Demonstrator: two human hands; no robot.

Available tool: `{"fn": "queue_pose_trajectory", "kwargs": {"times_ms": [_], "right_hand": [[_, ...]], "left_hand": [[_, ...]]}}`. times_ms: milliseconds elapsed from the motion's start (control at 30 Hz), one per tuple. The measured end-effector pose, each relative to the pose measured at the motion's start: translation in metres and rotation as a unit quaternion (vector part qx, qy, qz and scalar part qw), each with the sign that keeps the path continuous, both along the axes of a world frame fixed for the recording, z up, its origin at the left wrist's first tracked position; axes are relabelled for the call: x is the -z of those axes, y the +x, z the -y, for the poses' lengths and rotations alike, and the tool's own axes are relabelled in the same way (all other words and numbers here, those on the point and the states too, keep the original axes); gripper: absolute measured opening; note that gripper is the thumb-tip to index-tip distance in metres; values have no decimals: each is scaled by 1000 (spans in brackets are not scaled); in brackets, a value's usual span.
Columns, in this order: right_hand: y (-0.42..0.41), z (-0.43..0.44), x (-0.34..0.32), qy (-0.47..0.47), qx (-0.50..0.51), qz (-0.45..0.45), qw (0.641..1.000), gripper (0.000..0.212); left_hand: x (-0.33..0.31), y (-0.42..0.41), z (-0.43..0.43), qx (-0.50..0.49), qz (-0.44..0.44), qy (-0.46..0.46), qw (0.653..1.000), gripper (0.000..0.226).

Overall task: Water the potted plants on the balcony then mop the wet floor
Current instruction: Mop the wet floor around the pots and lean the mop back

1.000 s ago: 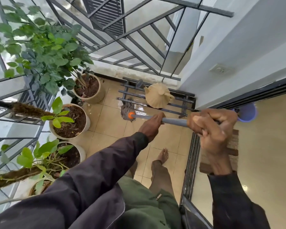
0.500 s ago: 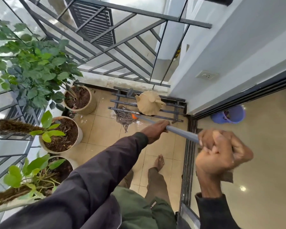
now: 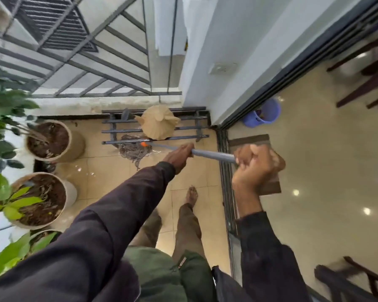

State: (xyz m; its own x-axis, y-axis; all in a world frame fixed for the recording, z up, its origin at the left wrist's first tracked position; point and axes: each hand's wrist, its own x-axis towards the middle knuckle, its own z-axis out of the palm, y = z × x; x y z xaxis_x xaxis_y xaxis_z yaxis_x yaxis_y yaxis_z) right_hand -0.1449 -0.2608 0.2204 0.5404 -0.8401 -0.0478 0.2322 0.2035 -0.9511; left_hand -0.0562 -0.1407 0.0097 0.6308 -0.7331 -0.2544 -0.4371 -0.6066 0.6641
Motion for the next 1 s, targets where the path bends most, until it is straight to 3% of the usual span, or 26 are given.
{"fn": "queue_pose_trajectory", "kwargs": {"times_ms": [200, 367, 567, 700, 867, 1000], "right_hand": [[50, 30, -7, 51, -49, -2, 998, 43], [63, 21, -9, 7, -113, 36, 993, 47], [35, 19, -17, 1, -23, 104, 994, 48], [25, 18, 4, 2, -2, 68, 998, 52], [38, 38, 8, 29, -16, 59, 998, 43], [41, 25, 28, 35, -88, 15, 995, 43]], "left_hand": [[0, 0, -7, -70, 49, 45, 995, 25], [-13, -3, -18, -117, 27, 35, 992, 37], [-26, 21, 12, -25, 14, -13, 1000, 36], [-13, 26, 17, 37, 17, 9, 999, 27], [-11, 18, 22, -31, 11, 14, 999, 32], [0, 9, -9, -94, 10, 25, 995, 21]]}}
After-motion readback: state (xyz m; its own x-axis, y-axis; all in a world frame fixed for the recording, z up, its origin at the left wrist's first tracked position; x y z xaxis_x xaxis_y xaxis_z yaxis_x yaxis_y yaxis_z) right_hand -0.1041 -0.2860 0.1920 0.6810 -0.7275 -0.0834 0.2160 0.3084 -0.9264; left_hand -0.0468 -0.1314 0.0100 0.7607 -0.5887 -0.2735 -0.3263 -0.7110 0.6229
